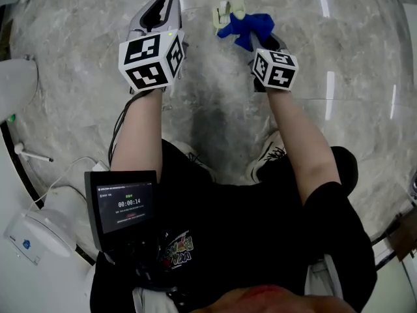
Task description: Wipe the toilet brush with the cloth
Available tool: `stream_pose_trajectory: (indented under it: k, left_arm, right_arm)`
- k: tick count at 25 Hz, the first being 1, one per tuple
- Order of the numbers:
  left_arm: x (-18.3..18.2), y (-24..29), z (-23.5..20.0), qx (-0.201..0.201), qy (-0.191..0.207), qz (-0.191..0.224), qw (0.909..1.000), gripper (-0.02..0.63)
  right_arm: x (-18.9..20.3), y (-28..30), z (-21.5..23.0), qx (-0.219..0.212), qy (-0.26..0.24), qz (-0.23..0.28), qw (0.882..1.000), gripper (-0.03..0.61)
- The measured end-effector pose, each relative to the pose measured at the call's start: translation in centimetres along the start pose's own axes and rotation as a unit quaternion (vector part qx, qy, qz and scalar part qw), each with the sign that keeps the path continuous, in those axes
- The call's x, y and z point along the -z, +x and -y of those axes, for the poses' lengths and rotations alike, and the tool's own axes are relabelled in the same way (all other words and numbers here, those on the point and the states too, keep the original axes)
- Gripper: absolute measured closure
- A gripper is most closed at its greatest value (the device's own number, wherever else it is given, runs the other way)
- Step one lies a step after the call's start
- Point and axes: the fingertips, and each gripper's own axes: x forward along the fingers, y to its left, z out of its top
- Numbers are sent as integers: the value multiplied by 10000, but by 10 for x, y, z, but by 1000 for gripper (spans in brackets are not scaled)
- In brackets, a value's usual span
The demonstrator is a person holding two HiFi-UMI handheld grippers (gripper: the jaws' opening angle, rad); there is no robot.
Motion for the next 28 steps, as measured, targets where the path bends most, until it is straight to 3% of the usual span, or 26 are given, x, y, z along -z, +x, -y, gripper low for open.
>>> stream_pose_trajectory:
  k: [9,14,17,23,28]
  left_arm:
    - [29,11,14,-40,-132,-480,9988,528]
    - [33,9,25,-15,-194,-599,9980,528]
    - [30,9,34,-4,-168,-623,9979,528]
    - [21,8,42,23,-141,-388,9991,528]
    - [1,3,53,63,348,37,9994,532]
  right_arm:
    - [-28,46,57,361,14,-24,9993,485]
    - [-34,65,89,595,334,-69,9976,485]
    - [-32,74,100,668,154,-294,9972,485]
    - [-18,82,82,191,-321,-604,9975,485]
    - [-17,79,68,-120,-738,-614,9953,485]
